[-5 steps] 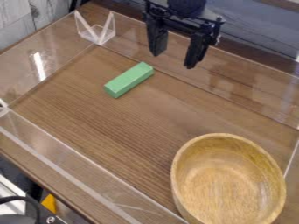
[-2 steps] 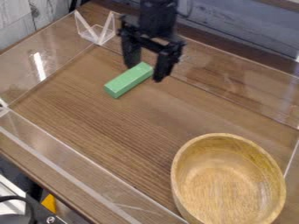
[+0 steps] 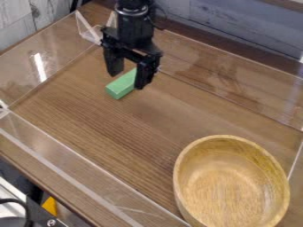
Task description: Put the green block in the brown bowl
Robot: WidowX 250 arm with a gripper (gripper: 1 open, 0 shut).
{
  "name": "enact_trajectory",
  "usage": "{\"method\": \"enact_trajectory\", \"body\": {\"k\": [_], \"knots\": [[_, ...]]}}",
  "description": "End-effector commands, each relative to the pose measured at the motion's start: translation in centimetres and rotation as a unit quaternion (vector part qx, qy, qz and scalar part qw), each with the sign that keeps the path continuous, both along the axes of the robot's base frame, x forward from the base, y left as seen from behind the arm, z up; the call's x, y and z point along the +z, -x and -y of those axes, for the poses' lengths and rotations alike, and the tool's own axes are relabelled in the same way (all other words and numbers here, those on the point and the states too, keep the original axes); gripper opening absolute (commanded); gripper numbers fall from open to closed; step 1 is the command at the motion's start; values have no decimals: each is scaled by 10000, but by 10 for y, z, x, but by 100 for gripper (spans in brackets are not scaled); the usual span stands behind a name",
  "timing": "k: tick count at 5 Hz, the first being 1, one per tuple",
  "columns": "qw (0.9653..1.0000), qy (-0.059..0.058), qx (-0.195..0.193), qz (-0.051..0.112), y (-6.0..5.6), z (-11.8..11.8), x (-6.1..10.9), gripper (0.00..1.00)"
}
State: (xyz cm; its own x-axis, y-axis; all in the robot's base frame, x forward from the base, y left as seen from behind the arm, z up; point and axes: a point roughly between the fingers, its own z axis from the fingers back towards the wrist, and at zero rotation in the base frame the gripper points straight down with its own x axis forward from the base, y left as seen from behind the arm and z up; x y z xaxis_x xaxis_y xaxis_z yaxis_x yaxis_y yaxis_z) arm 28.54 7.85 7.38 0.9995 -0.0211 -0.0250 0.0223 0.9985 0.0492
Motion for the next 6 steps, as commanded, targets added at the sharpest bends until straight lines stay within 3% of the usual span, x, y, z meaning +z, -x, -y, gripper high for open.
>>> {"method": "enact_trajectory", "body": {"k": [1, 6], "knots": [[9998, -64, -36, 198, -6, -8, 1, 100], [9995, -29, 37, 321, -16, -22, -20, 100]]}}
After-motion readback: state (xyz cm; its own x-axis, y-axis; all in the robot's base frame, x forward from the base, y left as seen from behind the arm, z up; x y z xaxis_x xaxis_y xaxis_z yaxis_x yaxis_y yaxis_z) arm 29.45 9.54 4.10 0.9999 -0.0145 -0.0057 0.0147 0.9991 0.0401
